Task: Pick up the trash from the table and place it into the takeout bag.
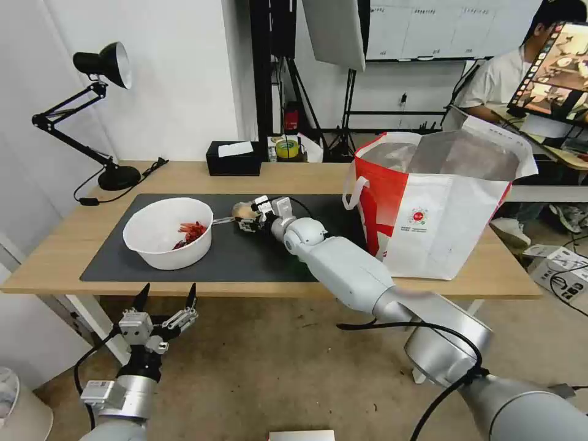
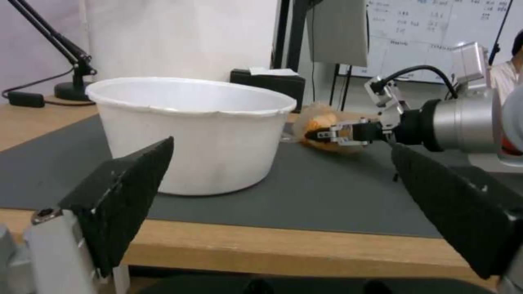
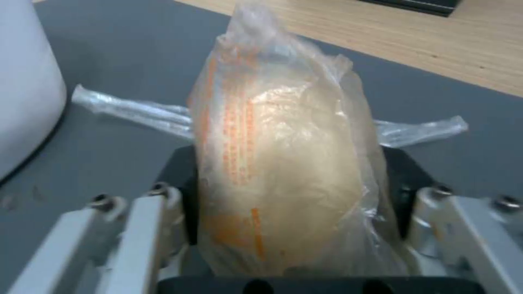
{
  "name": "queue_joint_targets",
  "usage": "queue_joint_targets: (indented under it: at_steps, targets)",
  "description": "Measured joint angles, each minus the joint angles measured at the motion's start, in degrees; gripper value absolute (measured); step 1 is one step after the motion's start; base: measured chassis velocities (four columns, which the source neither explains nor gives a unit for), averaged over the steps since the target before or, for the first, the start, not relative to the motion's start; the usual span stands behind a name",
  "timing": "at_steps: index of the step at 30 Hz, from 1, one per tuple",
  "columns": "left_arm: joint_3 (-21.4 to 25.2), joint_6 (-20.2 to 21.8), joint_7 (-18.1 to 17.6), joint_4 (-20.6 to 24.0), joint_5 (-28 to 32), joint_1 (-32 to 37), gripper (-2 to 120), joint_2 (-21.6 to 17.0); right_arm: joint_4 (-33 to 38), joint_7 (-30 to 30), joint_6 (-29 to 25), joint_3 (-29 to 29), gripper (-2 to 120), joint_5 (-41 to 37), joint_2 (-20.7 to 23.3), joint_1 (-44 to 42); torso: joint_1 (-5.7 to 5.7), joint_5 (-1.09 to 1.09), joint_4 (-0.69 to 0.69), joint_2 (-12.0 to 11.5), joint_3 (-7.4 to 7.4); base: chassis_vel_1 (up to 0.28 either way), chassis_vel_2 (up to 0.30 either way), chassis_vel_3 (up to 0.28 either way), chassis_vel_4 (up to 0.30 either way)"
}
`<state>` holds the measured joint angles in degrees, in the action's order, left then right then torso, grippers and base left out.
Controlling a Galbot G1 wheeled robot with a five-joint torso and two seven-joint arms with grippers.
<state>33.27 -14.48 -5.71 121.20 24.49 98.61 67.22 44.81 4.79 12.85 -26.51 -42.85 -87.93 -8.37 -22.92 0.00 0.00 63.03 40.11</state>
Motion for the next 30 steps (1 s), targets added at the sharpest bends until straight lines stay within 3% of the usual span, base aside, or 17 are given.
queue_joint_targets:
  at_steps: [9, 12, 18, 21, 22, 25, 29, 30]
  targets:
    - [-0.01, -0.09, -0.01, 0.04, -0.08, 0.3, 100, 0.04, 3.73, -1.45, -0.17, -0.04, 25, -1.21, 2.68, -1.08, 0.0, 0.0, 0.01, 0.0, 0.0, 0.0, 0.0, 0.0, 0.0]
    - [-0.03, -0.09, -0.05, 0.43, -0.08, 0.42, 100, -0.14, 7.9, -3.36, -2.44, -0.17, 13, -1.38, 5.64, -2.27, 0.0, 0.01, -0.01, 0.0, 0.0, 0.0, 0.0, 0.0, 0.0]
    - [-0.05, -0.09, -0.08, 0.59, -0.2, 0.59, 100, -0.29, 15.19, -6.14, -8.81, -0.04, 8, 2.31, 10.48, -5.12, 0.0, 0.01, -0.01, 0.0, 0.0, 0.0, 0.0, 0.0, 0.0]
    - [-0.32, -0.09, -0.11, 0.62, -0.5, 0.79, 100, -0.21, 22.63, -8.97, -13.34, 0.72, 8, 6.77, 14.6, -8.22, 0.0, 0.01, -0.02, 0.0, 0.0, 0.0, 0.0, 0.0, 0.0]
    - [-0.32, -0.09, -0.11, 0.62, -0.5, 0.79, 100, -0.21, 22.63, -8.97, -13.34, 0.72, 8, 6.77, 14.6, -8.22, 0.0, 0.01, -0.02, 0.0, 0.0, 0.0, 0.0, 0.0, 0.0]
    - [-0.54, -0.09, -0.14, 0.86, -0.91, 0.98, 100, 0.0, 31.23, -13.11, -15.31, 2.36, 8, 9.01, 18.08, -10.54, 0.0, 0.02, 0.0, 0.0, 0.0, 0.0, 0.0, 0.0, 0.0]
    - [-0.58, -0.09, -0.17, 1.0, -1.07, 1.13, 100, 0.09, 35.01, -14.9, -15.72, 3.53, 8, 9.84, 19.24, -11.43, 0.0, 0.01, 0.0, 0.0, 0.0, 0.0, 0.0, 0.0, 0.0]
    - [-0.58, -0.11, -0.21, 1.31, -1.4, 1.57, 100, 0.35, 42.13, -18.83, -15.9, 6.46, 7, 11.65, 21.49, -12.99, 0.01, 0.01, 0.01, 0.0, 0.0, 0.0, 0.0, 0.0, 0.0]
